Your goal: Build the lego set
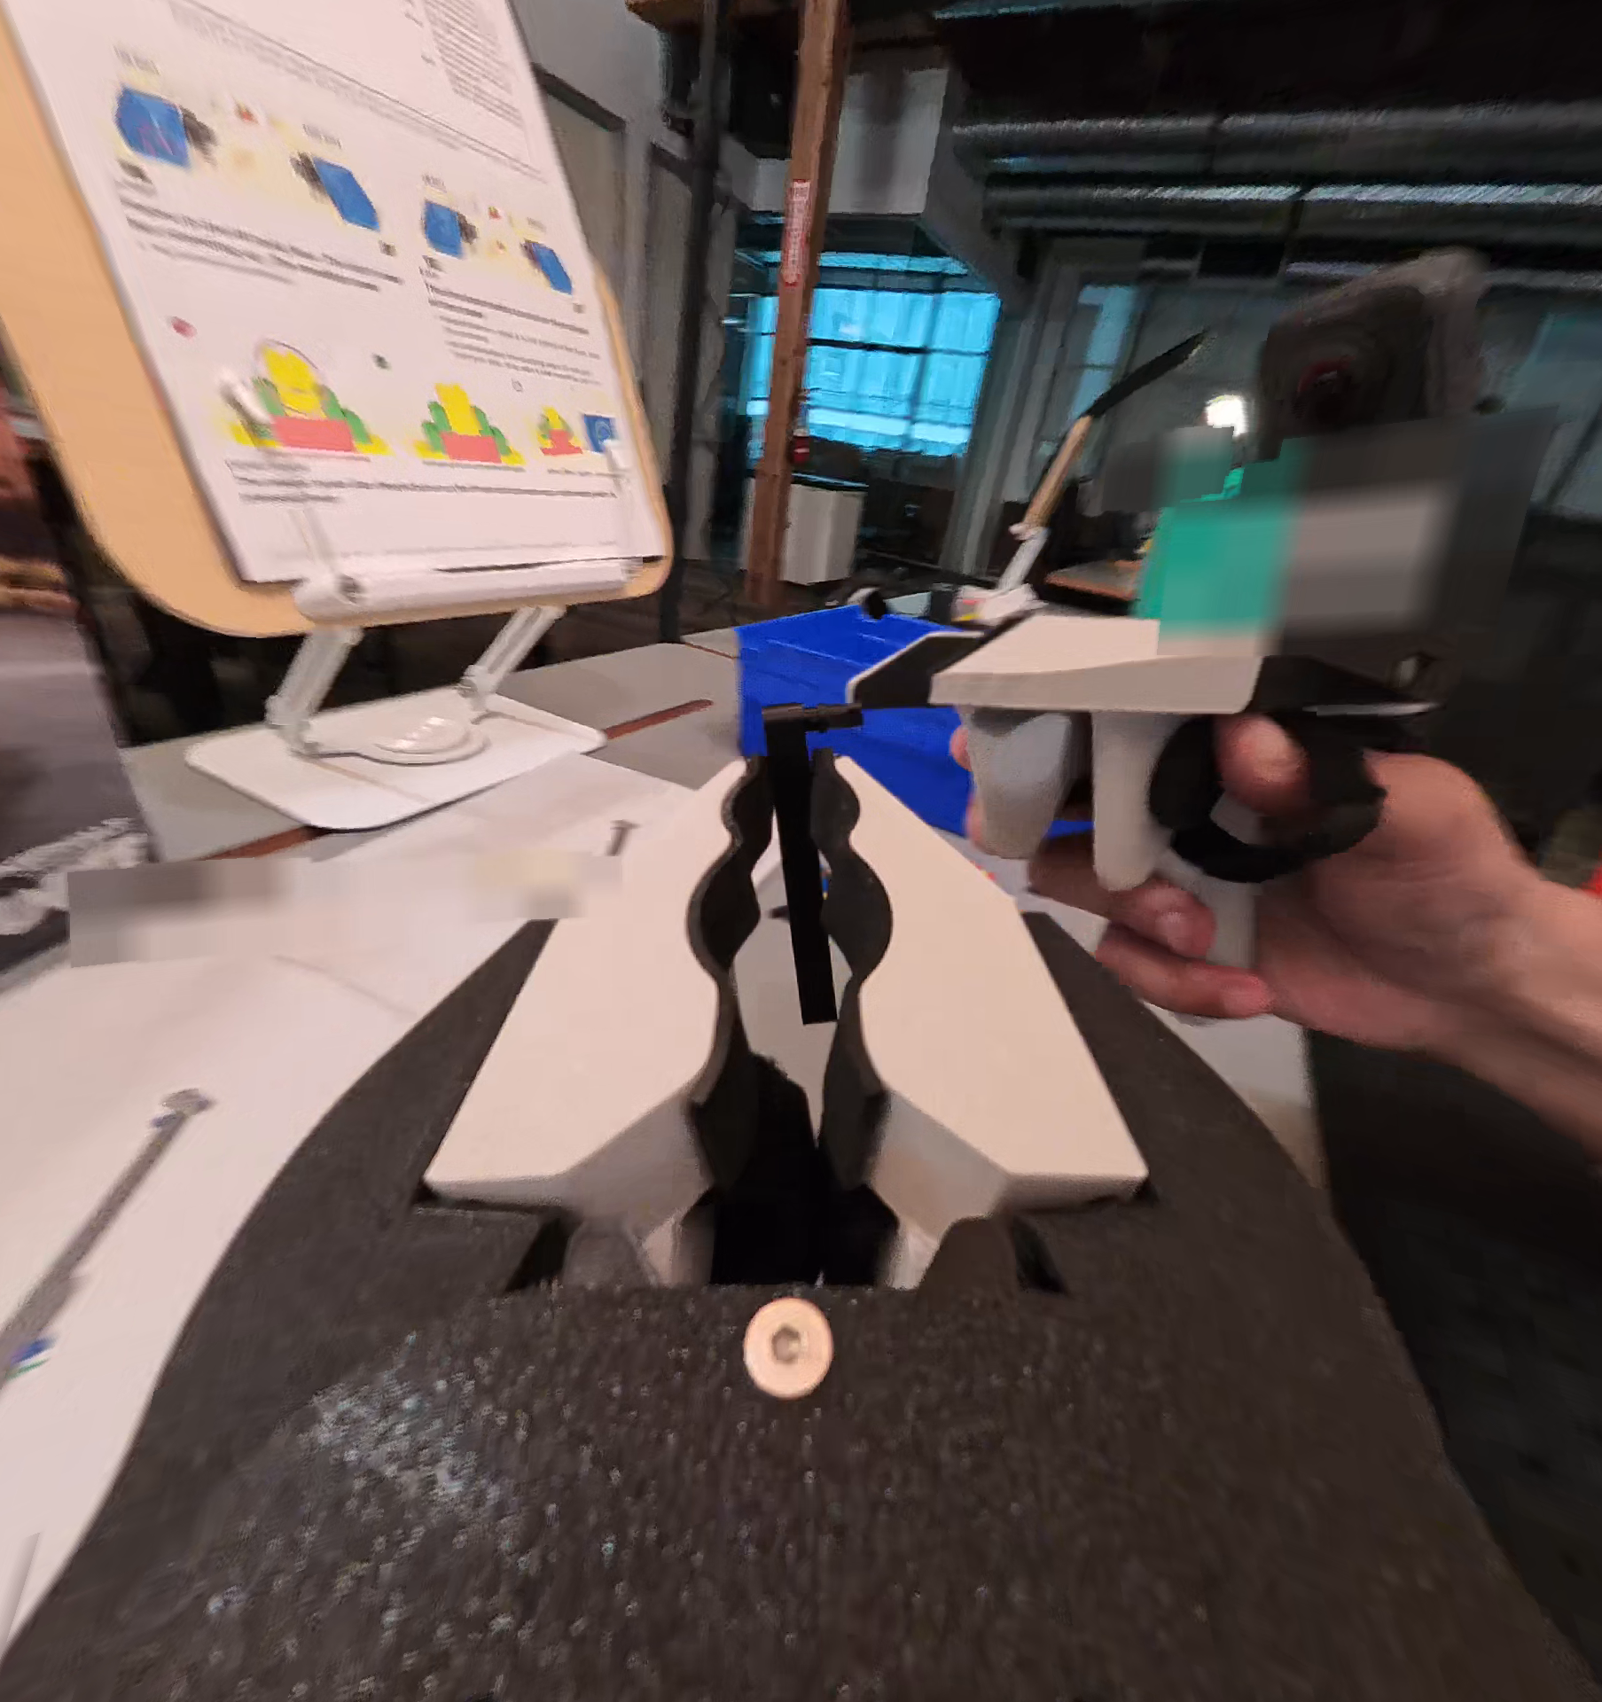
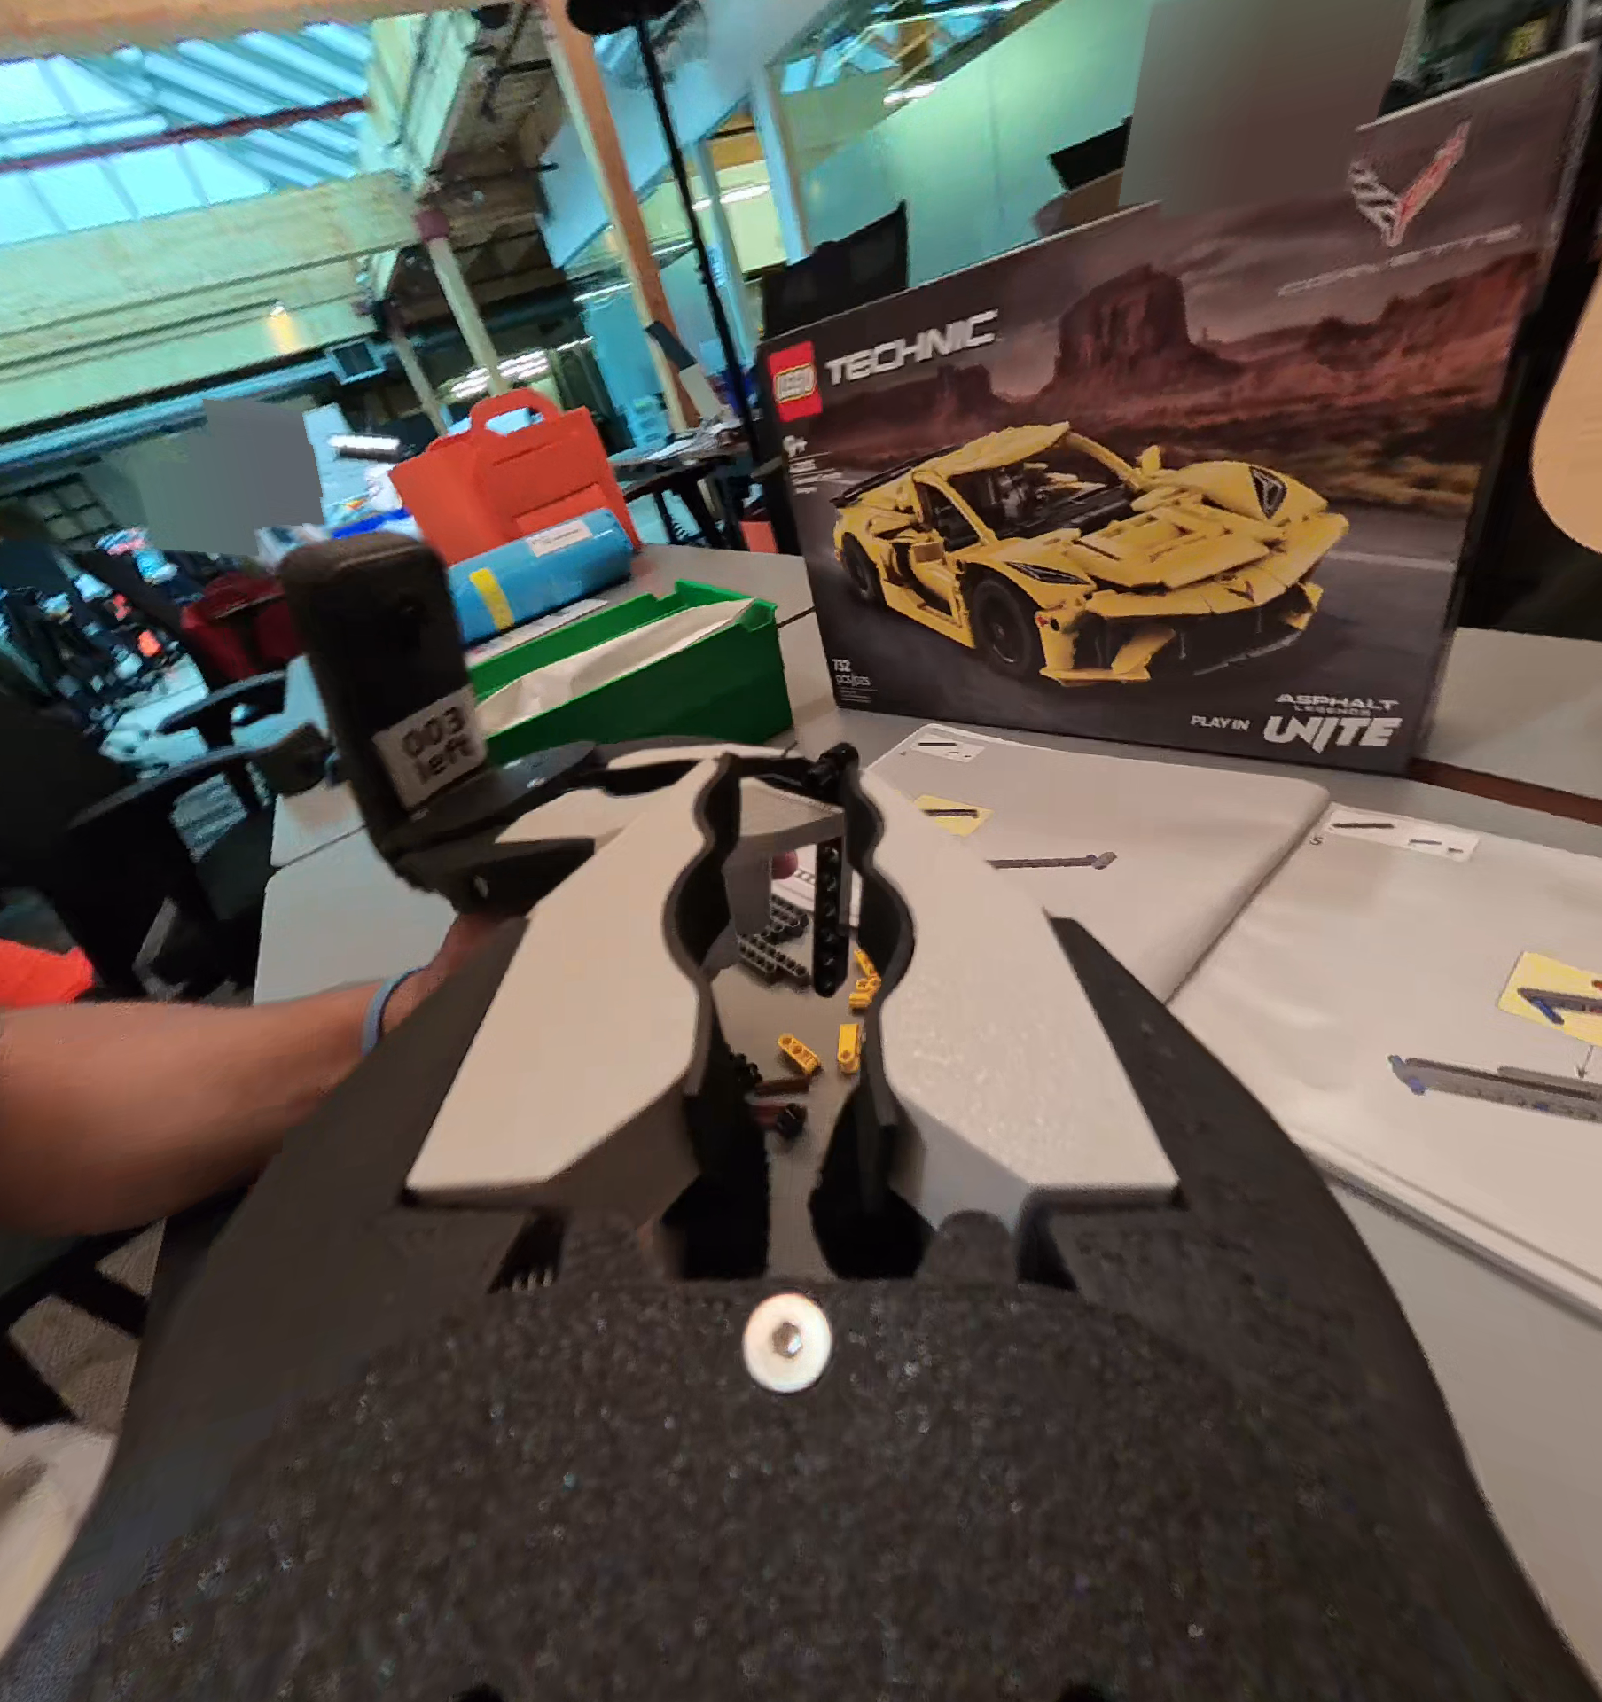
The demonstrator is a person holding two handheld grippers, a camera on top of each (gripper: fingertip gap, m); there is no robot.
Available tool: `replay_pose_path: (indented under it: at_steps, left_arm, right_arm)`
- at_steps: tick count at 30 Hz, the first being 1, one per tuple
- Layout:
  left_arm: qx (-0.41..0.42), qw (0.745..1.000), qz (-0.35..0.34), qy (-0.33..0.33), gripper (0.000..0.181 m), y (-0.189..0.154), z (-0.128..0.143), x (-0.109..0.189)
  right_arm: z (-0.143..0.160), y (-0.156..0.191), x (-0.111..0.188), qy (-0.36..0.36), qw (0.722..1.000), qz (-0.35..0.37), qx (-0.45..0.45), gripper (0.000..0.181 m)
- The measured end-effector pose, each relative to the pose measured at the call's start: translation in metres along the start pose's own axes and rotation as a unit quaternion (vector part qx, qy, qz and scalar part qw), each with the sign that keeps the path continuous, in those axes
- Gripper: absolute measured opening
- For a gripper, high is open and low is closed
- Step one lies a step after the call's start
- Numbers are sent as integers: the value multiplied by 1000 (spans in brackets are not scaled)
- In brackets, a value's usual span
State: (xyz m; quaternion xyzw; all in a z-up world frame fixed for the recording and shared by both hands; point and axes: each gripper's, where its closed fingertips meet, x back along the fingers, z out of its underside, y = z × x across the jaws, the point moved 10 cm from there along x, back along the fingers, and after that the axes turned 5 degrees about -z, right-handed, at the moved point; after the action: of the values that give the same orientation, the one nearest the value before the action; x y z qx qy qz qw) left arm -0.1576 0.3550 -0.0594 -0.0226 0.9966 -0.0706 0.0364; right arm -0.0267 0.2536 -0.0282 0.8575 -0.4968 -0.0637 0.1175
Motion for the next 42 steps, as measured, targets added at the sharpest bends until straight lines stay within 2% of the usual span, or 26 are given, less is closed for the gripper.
replay_pose_path:
  at_steps: [2,3,5,7,9,16,20,23,25,26,27,29,30,32,34,36,39,42]
  left_arm:
    - [44,997,55,-10,7,0,-2,1]
    - [64,994,88,-19,6,-2,-4,2]
    - [91,985,142,-32,6,-6,-8,4]
    - [91,981,166,-34,6,-9,-9,6]
    - [84,981,174,-35,6,-11,-10,7]
    - [98,973,207,-38,6,-17,-10,7]
    - [77,976,202,-34,6,-20,-10,8]
    - [70,978,195,-32,6,-20,-9,8]
    - [76,978,194,-30,6,-19,-10,7]
    - [80,978,192,-30,6,-18,-9,7]
    - [87,978,188,-30,6,-17,-9,6]
    - [122,978,165,-37,6,-7,-8,5]
    - [150,976,151,-44,6,0,-7,5]
    - [215,965,140,-60,6,14,-5,6]
    - [270,948,149,-75,6,22,-3,7]
    - [303,936,156,-86,6,25,-1,7]
    - [318,928,168,-91,6,25,0,7]
    - [304,931,183,-84,7,23,-3,9]
  right_arm:
    - [-3,-4,5,0,999,-37,20,33]
    - [-3,-4,4,7,996,-83,15,32]
    - [-2,-8,0,25,989,-147,-22,43]
    - [-2,-7,-1,23,978,-200,-53,39]
    - [-1,-7,-2,14,978,-201,-49,32]
    - [-1,-4,-3,-26,966,-239,-90,26]
    - [1,-5,-1,-28,964,-249,-87,16]
    - [3,-3,-2,-37,968,-236,-73,16]
    - [2,-5,-2,-33,965,-241,-99,16]
    - [0,-6,-2,-25,964,-242,-107,17]
    - [-2,-6,0,-30,966,-233,-105,28]
    - [-5,-5,8,-53,976,-196,-73,40]
    - [-1,-3,10,-42,984,-165,-45,41]
    - [16,-2,5,23,996,-85,-2,41]
    - [33,2,-6,38,996,-72,-28,42]
    - [40,5,-13,-16,989,-113,-92,34]
    - [42,2,-14,-60,983,-113,-130,9]
    - [38,-1,-5,-57,982,-121,-134,8]
